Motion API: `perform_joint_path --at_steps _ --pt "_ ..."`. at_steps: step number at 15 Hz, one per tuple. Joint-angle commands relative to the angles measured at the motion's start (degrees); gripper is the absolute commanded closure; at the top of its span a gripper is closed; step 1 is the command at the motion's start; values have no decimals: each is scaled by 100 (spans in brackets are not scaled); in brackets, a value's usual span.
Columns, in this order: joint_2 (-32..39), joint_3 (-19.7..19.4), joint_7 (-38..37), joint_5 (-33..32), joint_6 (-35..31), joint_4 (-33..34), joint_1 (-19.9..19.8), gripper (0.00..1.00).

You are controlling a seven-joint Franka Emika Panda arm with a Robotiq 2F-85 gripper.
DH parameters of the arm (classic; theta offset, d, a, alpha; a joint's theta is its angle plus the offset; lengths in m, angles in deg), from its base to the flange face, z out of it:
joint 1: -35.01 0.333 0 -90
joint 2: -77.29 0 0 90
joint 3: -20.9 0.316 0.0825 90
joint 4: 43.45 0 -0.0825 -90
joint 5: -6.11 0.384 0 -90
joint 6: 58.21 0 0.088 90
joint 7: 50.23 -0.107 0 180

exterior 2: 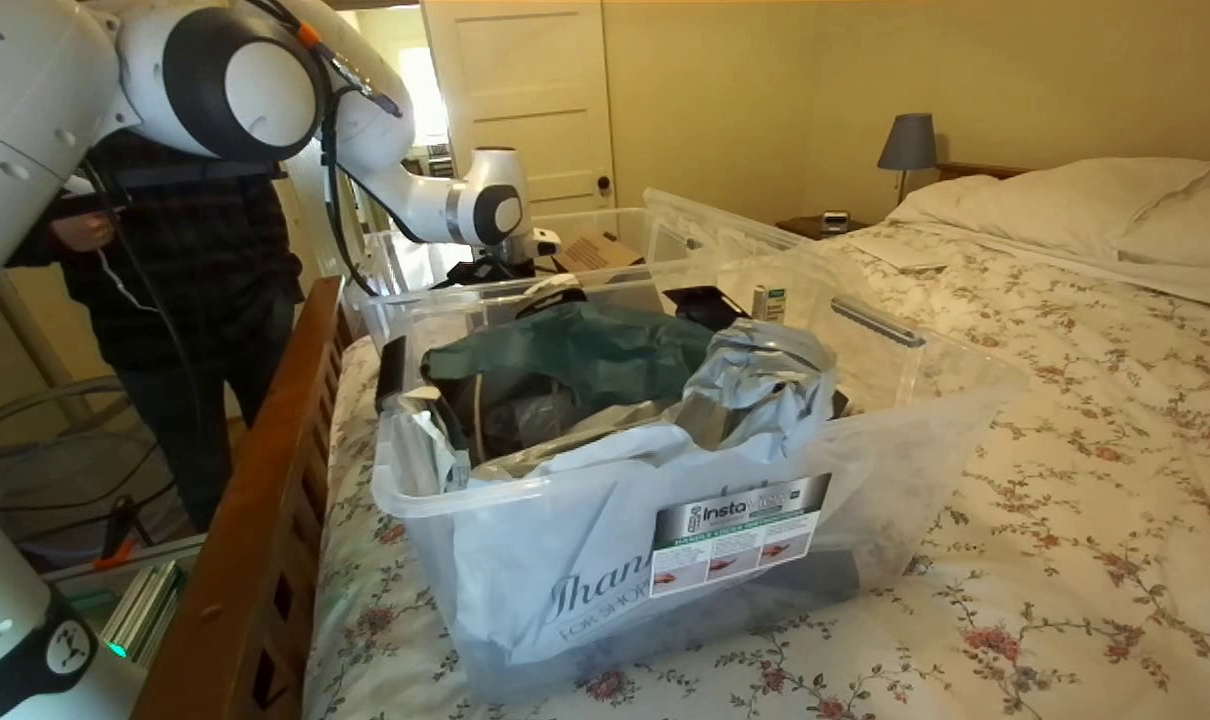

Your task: Shift one object to the crate on the right

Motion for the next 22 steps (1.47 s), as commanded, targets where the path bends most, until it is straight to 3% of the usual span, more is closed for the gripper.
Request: perform_joint_path --at_steps 1,6,10,13,18,19,22 --pt "245 -160 156 48 140 507 85 0" --pt "136 -223 624 -55 694 350 -14 0" --pt "156 -208 445 15 420 342 49 0" --pt "73 -83 1251 -187 106 49 -159 0" --pt "113 -104 1859 -159 97 18 -284 0" --pt "94 -112 1905 -157 119 -17 -312 25" --pt "31 -94 2034 -149 218 -156 -383 41"
